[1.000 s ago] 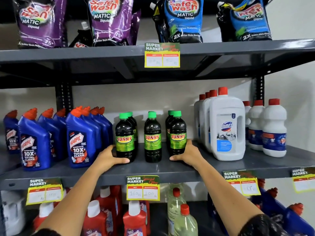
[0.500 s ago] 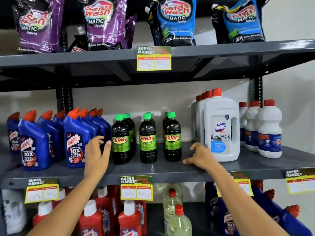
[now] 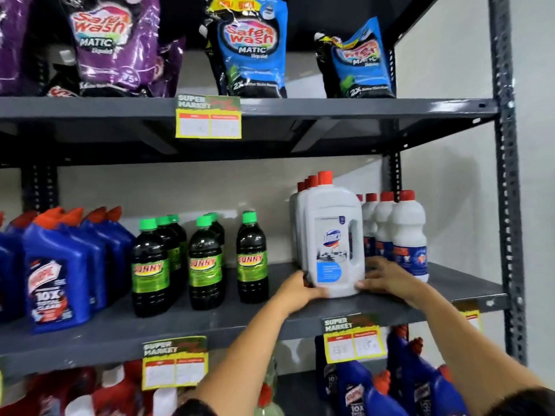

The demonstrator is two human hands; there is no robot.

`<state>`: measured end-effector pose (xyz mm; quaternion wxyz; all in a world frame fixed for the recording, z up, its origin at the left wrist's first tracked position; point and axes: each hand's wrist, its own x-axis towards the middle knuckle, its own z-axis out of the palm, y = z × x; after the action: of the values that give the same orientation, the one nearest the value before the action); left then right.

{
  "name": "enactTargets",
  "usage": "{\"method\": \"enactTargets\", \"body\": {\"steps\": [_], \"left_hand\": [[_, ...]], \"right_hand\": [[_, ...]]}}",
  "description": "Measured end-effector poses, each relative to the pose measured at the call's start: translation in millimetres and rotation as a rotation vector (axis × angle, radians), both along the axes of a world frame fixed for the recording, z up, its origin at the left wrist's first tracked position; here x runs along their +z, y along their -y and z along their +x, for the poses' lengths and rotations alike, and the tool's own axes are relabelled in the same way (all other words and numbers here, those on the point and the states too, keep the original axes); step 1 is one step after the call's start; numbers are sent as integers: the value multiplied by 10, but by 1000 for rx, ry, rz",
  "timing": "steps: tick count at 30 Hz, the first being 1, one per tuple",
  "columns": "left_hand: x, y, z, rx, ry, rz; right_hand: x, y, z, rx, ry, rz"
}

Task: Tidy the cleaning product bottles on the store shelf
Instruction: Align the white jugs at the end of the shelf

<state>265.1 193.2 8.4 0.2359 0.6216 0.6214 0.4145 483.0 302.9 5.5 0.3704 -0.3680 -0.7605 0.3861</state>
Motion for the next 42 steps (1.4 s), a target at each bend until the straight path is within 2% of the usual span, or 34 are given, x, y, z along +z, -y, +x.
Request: {"method": "enactTargets", "body": {"steps": [6,12,15,17,18,21,23,25,27,31,35,42], "left_hand": [[-37,-216,31,30,-61,53],[-43,-248,67,77,-120,72],[-54,-277,57,76,-90,73],[-61,-279,67,64,-63,75],[-61,-277,61,56,-45,73],[-58,-265,66,28,20,58],[-64,-283,48,12,74,53],[-62,-283,38,4,97,44],[-75,-314,17,7,102,42],[-93,-360,-3,6,111,43],[-102,-373,-13,12,101,33],[-101,-341,-35,35,139,22]], "right_hand": [[-77,-160,-20,37,-12,49],[-85,-126,-72,-93,149,175],[-69,-84,-79,-102,180,159],[-61,15,-70,-180,87,128],[-68,67,-65,-281,-24,141],[-84,179,-49,-785,-413,239],[-32,152,-24,-966,-538,181],[23,52,40,-987,-426,43],[44,-95,138,-903,-227,-56],[31,-246,256,-779,-18,-88],[-9,-265,236,-844,17,-49],[-24,-252,241,-820,28,-20]]}}
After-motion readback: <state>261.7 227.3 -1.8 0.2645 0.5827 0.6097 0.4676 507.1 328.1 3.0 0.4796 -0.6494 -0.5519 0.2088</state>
